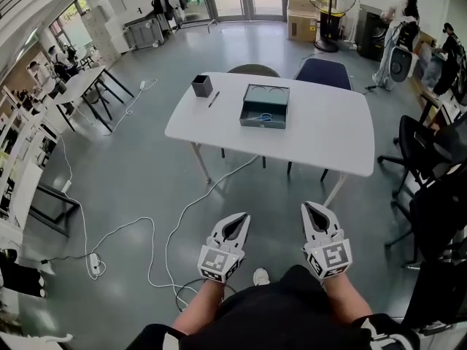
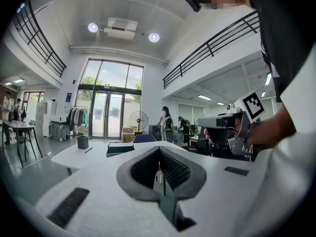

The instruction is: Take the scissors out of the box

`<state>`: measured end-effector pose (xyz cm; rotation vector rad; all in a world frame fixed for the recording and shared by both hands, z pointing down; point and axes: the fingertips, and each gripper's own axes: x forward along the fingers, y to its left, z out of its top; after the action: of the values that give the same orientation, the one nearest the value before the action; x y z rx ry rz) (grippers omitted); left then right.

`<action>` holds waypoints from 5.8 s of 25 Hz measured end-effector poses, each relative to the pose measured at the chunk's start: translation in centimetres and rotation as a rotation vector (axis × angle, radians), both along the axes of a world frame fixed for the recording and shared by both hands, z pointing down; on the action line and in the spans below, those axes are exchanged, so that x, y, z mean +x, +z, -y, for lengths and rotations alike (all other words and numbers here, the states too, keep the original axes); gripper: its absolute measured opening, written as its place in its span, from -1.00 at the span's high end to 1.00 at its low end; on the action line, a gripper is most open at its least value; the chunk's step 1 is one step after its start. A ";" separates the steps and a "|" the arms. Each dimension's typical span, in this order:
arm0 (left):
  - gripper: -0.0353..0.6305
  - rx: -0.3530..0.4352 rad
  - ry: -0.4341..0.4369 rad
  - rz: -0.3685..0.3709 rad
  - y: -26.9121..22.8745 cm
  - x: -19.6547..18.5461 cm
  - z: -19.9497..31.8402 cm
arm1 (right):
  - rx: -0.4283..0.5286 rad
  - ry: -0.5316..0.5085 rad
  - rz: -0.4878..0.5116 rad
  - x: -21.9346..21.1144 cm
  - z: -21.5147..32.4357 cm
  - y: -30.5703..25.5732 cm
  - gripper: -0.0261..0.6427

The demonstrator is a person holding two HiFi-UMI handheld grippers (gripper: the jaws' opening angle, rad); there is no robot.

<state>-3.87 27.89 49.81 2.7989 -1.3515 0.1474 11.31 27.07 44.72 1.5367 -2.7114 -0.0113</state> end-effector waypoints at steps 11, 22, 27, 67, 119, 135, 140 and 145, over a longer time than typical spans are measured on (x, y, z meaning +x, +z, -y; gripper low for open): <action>0.86 -0.015 -0.023 -0.017 1.2 -3.2 2.8 | -0.042 -0.007 0.004 -2.6 3.4 0.9 0.90; 0.86 0.029 -0.128 0.010 -0.3 -4.2 13.4 | -0.005 0.016 0.005 -1.6 14.0 0.4 0.90; 0.86 0.043 -0.200 0.030 -0.8 -4.7 19.1 | 0.000 0.026 0.004 -0.3 19.7 0.6 0.90; 0.86 -0.025 -0.126 0.057 1.6 -6.9 46.4 | -0.092 -0.038 -0.098 -5.1 46.3 4.9 0.90; 0.86 -0.188 0.007 0.087 8.0 -11.5 59.5 | -0.673 -0.689 -1.154 -11.8 56.8 31.0 0.48; 0.86 -0.208 -0.035 0.091 8.8 -13.1 58.6 | -0.724 -0.665 -1.218 -12.6 57.0 32.5 0.61; 0.86 -0.212 -0.042 0.095 8.9 -13.2 58.1 | -0.734 -0.658 -1.201 -12.6 56.9 32.4 0.62; 0.86 -0.198 -0.038 0.091 8.8 -13.2 57.8 | -0.712 -0.650 -1.196 -12.6 56.9 32.2 0.64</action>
<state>-17.04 -29.91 58.64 2.6304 -1.3259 0.3888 -1.29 -29.86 76.90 0.2116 -1.7467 0.0164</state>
